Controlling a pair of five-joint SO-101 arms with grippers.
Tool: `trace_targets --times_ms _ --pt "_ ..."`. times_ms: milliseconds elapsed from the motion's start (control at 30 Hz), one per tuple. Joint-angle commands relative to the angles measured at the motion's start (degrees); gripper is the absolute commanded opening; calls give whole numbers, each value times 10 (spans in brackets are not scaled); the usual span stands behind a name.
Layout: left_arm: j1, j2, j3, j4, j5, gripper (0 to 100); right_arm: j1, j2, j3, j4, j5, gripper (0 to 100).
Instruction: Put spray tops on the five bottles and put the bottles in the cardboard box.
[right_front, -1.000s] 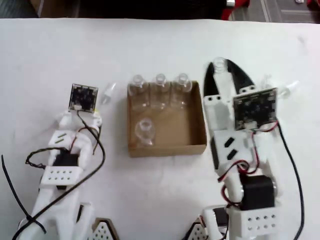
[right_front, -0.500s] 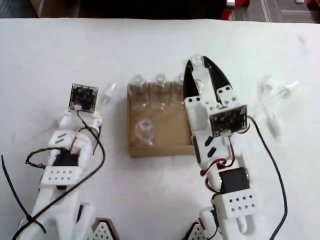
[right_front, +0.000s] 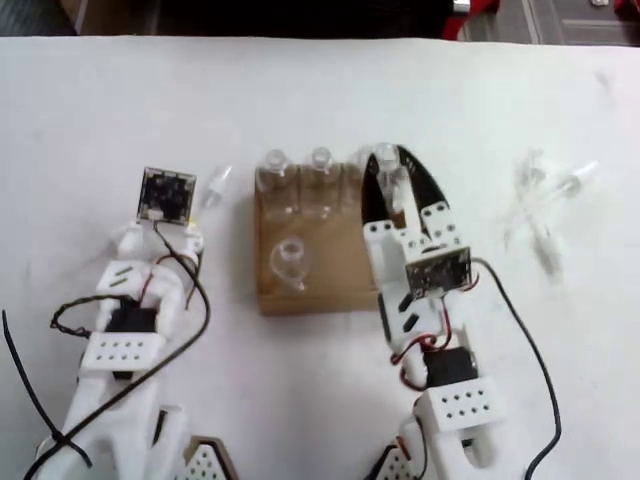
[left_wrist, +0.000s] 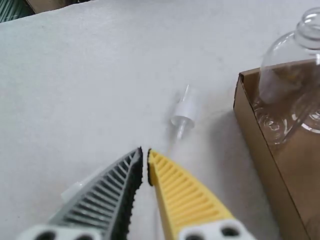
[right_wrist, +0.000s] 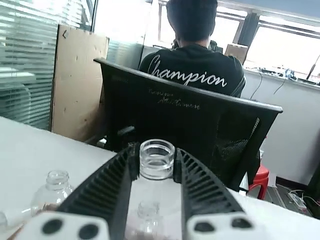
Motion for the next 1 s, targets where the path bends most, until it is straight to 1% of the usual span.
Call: trace_targets --times_ms 0,133,200,267,433,500,533,733,967 --pt "0 4 -7 -18 -8 24 -1 -14 38 -58 -5 16" --pt "0 4 -7 -18 -8 24 -2 -14 111 -166 -5 16" --pt "0 4 -7 -18 -8 24 0 -7 113 -171 -14 16" --pt "0 4 -7 -18 -8 24 15 -14 114 -148 -62 16" --pt "0 4 -6 -18 -8 24 58 -8 114 -74 -229 15" --pt "0 4 -6 -18 -8 24 72 -8 114 -44 -274 15" --pt "0 4 -6 -18 -8 24 78 -8 114 -37 -285 15" --pt "0 4 -6 -18 -8 24 82 -7 114 -32 -245 16" --pt "0 4 -6 -18 -8 24 85 -7 114 22 -235 16"
